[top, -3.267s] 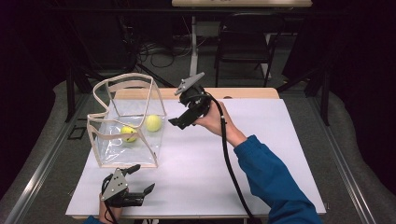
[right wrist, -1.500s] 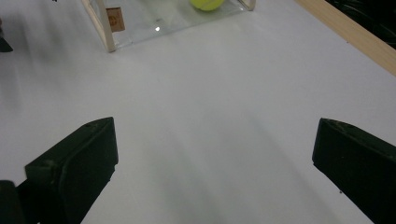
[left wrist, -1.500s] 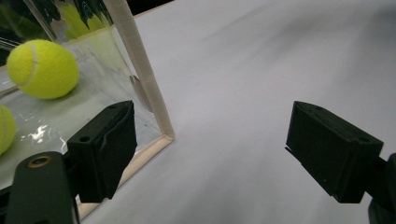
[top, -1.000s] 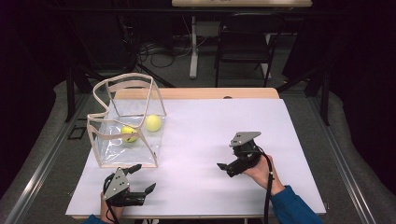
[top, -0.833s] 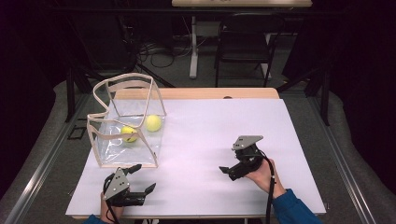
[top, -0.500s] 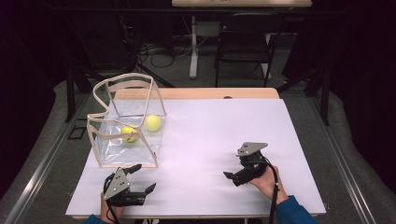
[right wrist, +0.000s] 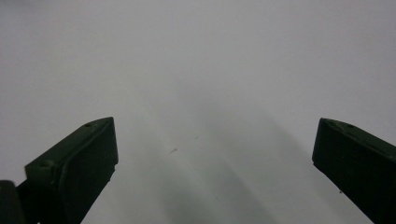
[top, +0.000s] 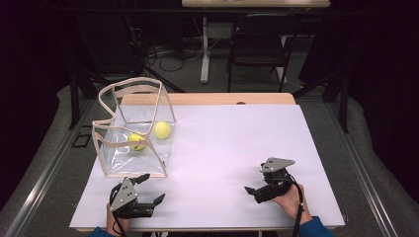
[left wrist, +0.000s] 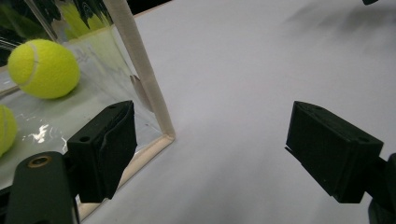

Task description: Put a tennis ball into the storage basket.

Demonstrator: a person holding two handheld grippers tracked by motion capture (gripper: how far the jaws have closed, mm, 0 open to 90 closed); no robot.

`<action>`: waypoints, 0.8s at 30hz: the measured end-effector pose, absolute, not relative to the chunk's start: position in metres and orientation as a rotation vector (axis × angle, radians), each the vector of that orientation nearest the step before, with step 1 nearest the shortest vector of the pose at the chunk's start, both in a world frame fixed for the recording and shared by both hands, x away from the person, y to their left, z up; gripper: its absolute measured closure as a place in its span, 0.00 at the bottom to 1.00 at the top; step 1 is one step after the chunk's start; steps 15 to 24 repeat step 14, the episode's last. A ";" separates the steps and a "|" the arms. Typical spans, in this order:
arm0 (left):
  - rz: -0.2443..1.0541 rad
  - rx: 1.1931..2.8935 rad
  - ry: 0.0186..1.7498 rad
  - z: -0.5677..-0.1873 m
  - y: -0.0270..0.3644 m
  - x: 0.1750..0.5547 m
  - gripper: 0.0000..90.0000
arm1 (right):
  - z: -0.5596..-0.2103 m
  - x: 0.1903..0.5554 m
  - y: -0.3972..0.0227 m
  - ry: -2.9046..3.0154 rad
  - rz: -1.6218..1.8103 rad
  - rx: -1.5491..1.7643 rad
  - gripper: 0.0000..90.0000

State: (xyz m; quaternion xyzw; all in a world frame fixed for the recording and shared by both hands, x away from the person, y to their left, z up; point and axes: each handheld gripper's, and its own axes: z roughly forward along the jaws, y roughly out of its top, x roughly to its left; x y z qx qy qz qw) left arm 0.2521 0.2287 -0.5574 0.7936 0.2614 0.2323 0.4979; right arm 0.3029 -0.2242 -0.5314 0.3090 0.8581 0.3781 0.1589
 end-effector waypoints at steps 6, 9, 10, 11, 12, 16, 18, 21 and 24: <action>0.565 1.925 0.631 -0.557 0.228 0.252 0.18 | -0.533 0.295 -0.235 2.408 1.095 0.910 0.00; 0.566 1.926 0.632 -0.557 0.228 0.252 0.18 | -0.534 0.292 -0.237 2.401 1.095 0.916 0.00; 0.565 1.925 0.632 -0.557 0.228 0.252 0.18 | -0.535 0.291 -0.238 2.400 1.094 0.918 0.00; 0.565 1.925 0.633 -0.557 0.228 0.252 0.18 | -0.536 0.290 -0.238 2.399 1.095 0.926 0.00; 0.563 1.926 0.633 -0.557 0.228 0.252 0.18 | -0.537 0.289 -0.239 2.402 1.095 0.921 0.00; 0.565 1.929 0.633 -0.557 0.228 0.253 0.18 | -0.538 0.288 -0.239 2.399 1.093 0.925 0.00; 0.565 1.929 0.633 -0.557 0.228 0.253 0.18 | -0.538 0.288 -0.239 2.399 1.093 0.925 0.00; 0.565 1.929 0.633 -0.557 0.228 0.253 0.18 | -0.538 0.288 -0.239 2.399 1.093 0.925 0.00; 0.565 1.929 0.633 -0.557 0.228 0.253 0.18 | -0.538 0.288 -0.239 2.399 1.093 0.925 0.00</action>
